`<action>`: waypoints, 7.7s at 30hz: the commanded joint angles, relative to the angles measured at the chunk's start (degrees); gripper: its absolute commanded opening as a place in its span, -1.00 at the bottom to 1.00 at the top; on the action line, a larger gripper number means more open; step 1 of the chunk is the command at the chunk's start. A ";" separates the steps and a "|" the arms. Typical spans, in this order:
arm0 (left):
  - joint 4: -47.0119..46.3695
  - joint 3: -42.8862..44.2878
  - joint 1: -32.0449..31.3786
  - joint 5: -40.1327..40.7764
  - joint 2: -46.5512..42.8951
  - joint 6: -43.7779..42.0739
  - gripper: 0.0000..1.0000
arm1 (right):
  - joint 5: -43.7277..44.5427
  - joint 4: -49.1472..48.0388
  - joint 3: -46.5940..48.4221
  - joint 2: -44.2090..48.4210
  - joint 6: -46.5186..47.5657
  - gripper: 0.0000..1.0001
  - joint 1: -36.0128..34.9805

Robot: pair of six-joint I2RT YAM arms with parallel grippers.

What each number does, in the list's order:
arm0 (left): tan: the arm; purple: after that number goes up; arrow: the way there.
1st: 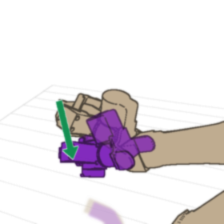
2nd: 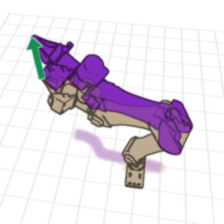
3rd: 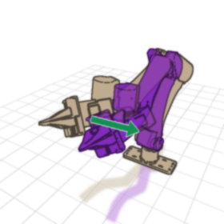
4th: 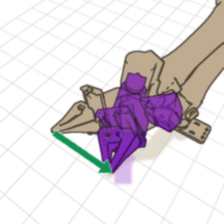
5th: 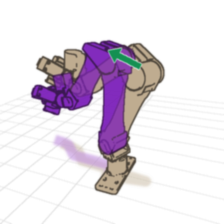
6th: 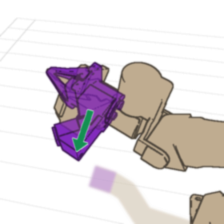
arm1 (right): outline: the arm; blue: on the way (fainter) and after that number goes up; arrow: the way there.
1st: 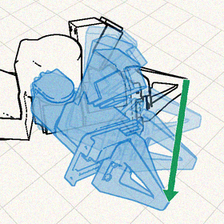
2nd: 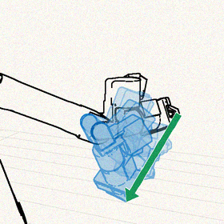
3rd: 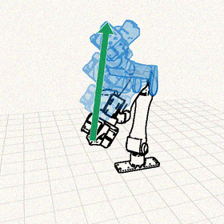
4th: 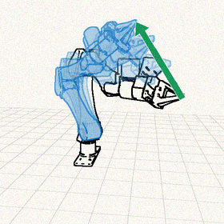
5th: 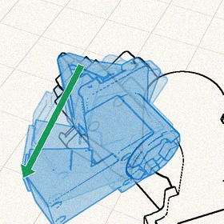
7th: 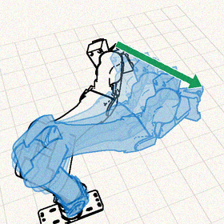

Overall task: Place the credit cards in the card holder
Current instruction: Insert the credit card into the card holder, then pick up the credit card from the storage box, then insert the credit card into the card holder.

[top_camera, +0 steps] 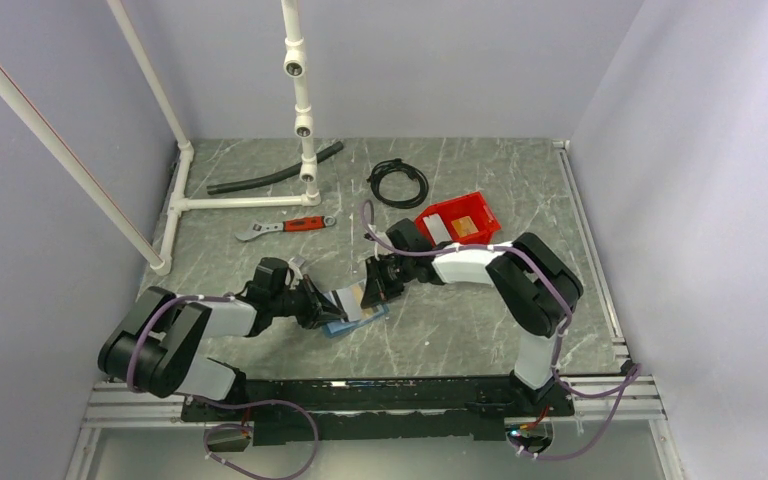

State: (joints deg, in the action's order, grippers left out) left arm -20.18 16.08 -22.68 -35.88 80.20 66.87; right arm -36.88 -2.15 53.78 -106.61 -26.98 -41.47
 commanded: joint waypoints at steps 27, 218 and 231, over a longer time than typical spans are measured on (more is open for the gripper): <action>-15.96 2.74 -3.43 0.95 12.37 3.93 -1.00 | 1.55 4.27 0.83 -0.54 4.22 -0.78 3.33; 44.02 7.98 -8.94 27.54 -18.32 -11.32 -0.33 | 2.80 -19.07 -2.89 -0.84 -13.31 -1.00 -0.27; 44.36 8.21 -8.94 27.61 -19.31 -11.50 -0.35 | 2.11 -34.82 -8.46 -4.57 -21.33 -1.00 -0.72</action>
State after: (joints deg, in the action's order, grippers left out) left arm 24.58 24.67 -31.73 -7.75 61.65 54.98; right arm -36.27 -28.73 47.33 -110.24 -43.75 -41.67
